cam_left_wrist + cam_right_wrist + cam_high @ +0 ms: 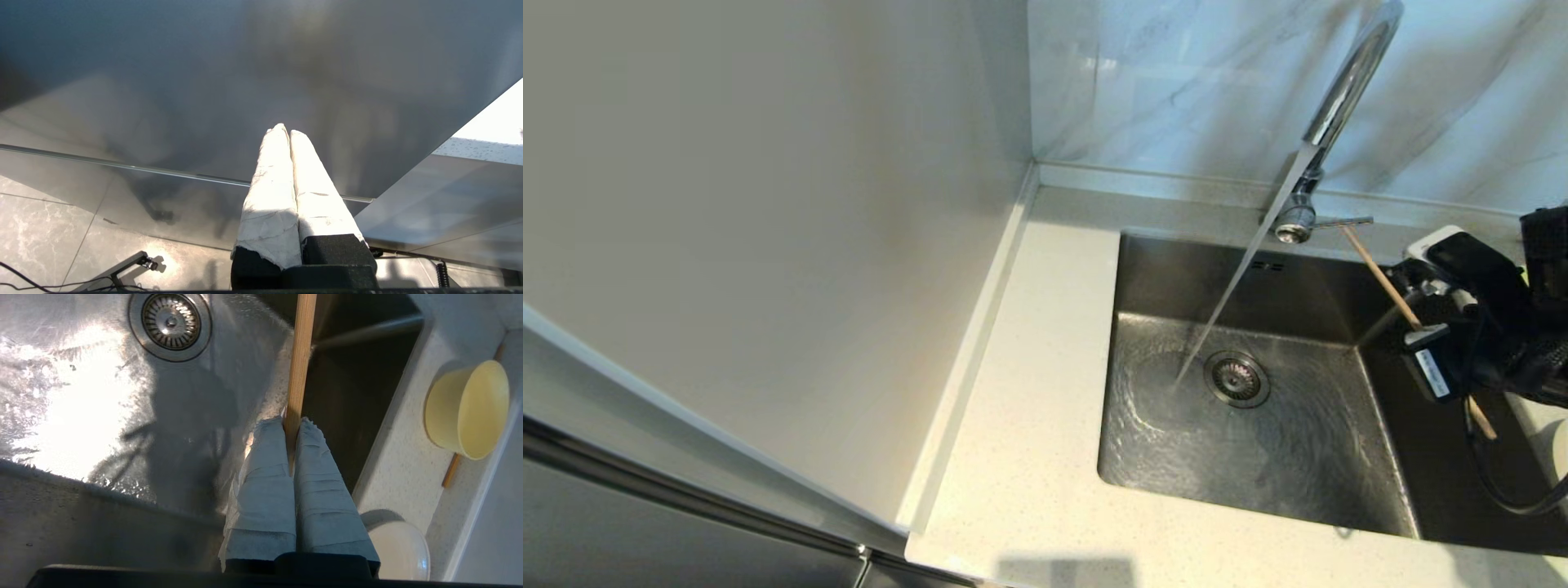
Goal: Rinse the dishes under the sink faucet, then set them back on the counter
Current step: Rinse the chopsticks
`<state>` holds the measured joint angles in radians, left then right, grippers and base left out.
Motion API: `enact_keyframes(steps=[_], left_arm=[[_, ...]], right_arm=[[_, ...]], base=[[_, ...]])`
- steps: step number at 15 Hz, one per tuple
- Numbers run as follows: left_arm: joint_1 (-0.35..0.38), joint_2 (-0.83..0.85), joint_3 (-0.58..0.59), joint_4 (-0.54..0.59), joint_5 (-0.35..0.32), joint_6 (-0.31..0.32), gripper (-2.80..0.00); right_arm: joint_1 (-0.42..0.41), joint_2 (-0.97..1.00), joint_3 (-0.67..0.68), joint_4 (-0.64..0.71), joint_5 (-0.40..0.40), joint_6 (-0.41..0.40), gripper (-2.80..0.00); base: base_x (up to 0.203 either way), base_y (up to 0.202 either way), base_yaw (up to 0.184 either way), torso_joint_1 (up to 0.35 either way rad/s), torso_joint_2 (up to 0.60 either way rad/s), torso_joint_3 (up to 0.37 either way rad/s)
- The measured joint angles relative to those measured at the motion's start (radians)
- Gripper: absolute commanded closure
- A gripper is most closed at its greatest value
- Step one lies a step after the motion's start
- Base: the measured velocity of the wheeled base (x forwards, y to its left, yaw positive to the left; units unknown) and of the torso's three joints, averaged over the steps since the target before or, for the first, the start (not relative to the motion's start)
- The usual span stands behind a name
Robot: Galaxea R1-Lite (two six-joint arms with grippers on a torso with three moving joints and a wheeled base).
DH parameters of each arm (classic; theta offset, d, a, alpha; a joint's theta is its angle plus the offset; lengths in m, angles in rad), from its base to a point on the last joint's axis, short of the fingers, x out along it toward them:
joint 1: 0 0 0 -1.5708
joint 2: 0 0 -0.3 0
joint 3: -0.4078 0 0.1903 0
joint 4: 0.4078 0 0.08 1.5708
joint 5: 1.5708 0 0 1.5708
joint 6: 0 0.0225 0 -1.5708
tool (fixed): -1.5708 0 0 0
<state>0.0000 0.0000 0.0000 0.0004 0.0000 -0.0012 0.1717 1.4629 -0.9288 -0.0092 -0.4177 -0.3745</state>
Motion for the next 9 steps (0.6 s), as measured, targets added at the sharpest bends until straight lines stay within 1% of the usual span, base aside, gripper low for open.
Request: enact_keyframes(steps=[6,9], left_arm=[[0.000,0.000,0.000,0.000,0.000,0.000,0.00],[0.000,0.000,0.000,0.000,0.000,0.000,0.00]], right_arm=[[0.086,0.022,0.003,-0.022,-0.028,0.013,0.00],[0.134,0.044,-0.004,-0.079,-0.057,0.017,0.00]], base=[[0.000,0.000,0.000,0.000,0.00,0.000],[0.000,0.000,0.000,0.000,0.00,0.000]])
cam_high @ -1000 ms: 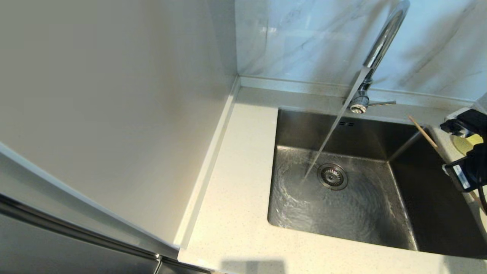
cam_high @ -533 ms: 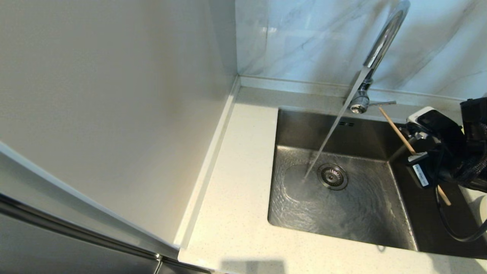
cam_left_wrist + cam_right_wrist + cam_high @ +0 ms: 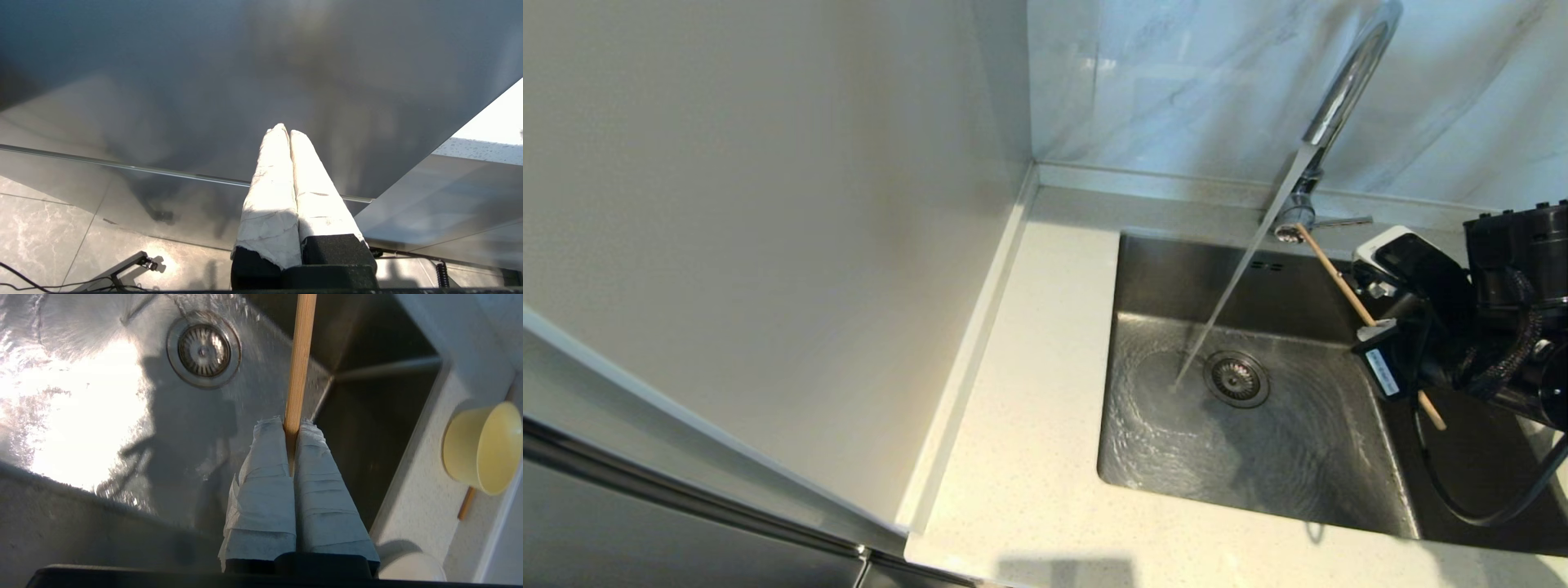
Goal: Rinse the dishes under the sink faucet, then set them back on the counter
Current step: Rinse the chopsticks
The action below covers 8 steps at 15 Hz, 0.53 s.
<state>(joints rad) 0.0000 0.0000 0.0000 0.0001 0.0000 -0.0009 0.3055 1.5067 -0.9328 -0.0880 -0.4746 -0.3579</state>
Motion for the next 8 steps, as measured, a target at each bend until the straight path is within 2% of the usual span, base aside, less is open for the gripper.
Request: enact_keyframes(steps=[8], left_arm=[[0.000,0.000,0.000,0.000,0.000,0.000,0.00]], right_arm=[[0.033,0.084,-0.054,-0.019,-0.009,0.030,0.00]], base=[[0.000,0.000,0.000,0.000,0.00,0.000]])
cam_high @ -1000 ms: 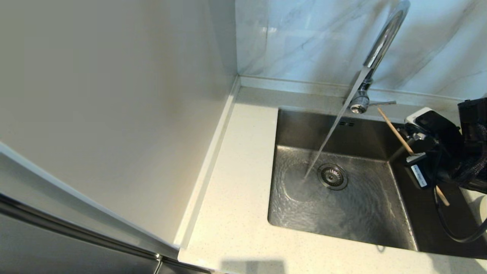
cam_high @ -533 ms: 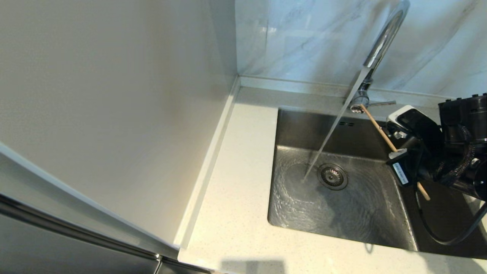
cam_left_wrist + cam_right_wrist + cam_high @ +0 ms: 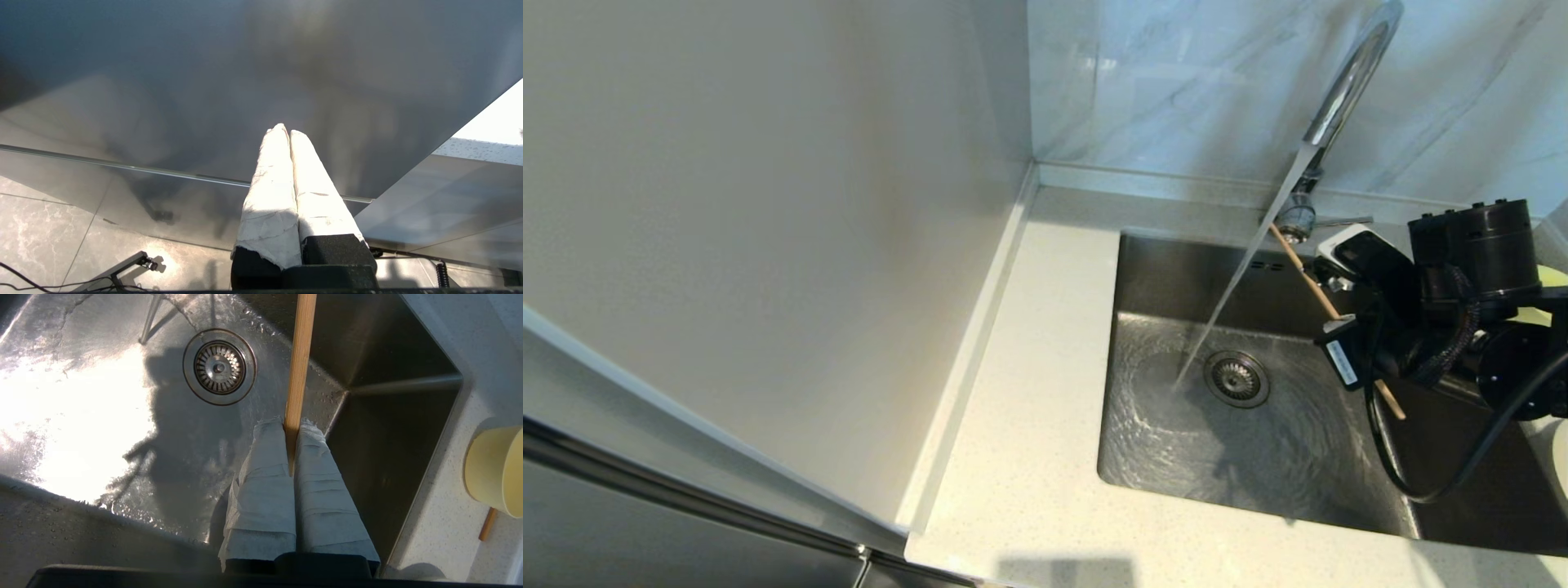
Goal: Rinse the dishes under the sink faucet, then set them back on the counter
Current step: Rinse the chopsticks
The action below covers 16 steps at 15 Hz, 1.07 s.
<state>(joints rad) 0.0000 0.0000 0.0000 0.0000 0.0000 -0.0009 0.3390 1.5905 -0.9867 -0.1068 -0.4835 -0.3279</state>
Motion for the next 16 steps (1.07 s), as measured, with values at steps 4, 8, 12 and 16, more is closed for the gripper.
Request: enact_keyframes(steps=[4,8,12,16], left_arm=[[0.000,0.000,0.000,0.000,0.000,-0.001,0.00],[0.000,0.000,0.000,0.000,0.000,0.000,0.00],[0.000,0.000,0.000,0.000,0.000,0.000,0.00],[0.000,0.000,0.000,0.000,0.000,0.000,0.00]], right_arm=[[0.010,0.016,-0.011,0.000,0.000,0.002,0.00],[0.018,0.026,-0.024,0.000,0.000,0.002,0.00],[0.030,0.031,-0.034,0.000,-0.001,0.003,0.00],[0.036,0.034,-0.038,0.001,-0.003,0.002,0.00]], base=[[0.000,0.000,0.000,0.000,0.00,0.000],[0.000,0.000,0.000,0.000,0.00,0.000],[0.000,0.000,0.000,0.000,0.00,0.000],[0.000,0.000,0.000,0.000,0.00,0.000]])
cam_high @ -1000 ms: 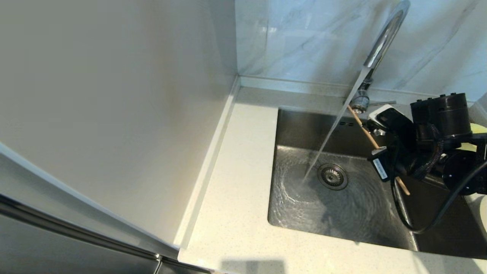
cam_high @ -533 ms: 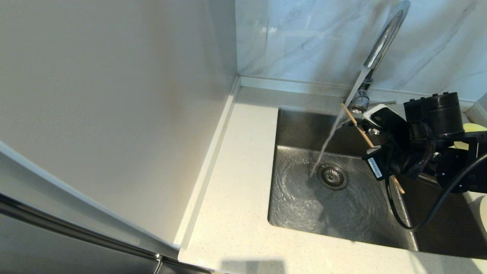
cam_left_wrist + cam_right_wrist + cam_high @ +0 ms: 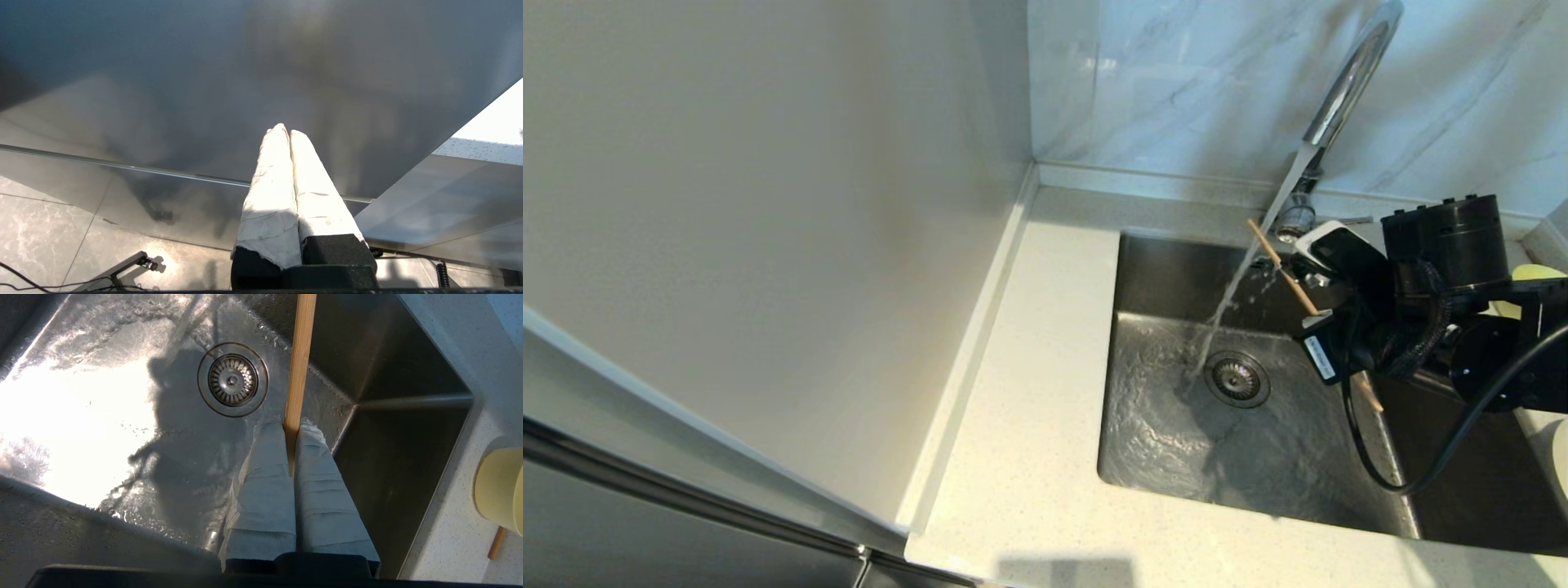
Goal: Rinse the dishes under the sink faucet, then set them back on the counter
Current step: Rinse the chopsticks
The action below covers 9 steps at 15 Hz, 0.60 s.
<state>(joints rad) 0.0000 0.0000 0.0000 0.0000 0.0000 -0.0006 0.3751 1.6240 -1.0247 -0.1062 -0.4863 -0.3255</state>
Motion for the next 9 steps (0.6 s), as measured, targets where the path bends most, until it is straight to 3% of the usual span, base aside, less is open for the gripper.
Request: enact_keyframes(steps=[9], left_arm=[[0.000,0.000,0.000,0.000,0.000,-0.001,0.00]], right_arm=[[0.006,0.045,-0.049,0.000,-0.013,0.000,0.00]], base=[[0.000,0.000,0.000,0.000,0.00,0.000]])
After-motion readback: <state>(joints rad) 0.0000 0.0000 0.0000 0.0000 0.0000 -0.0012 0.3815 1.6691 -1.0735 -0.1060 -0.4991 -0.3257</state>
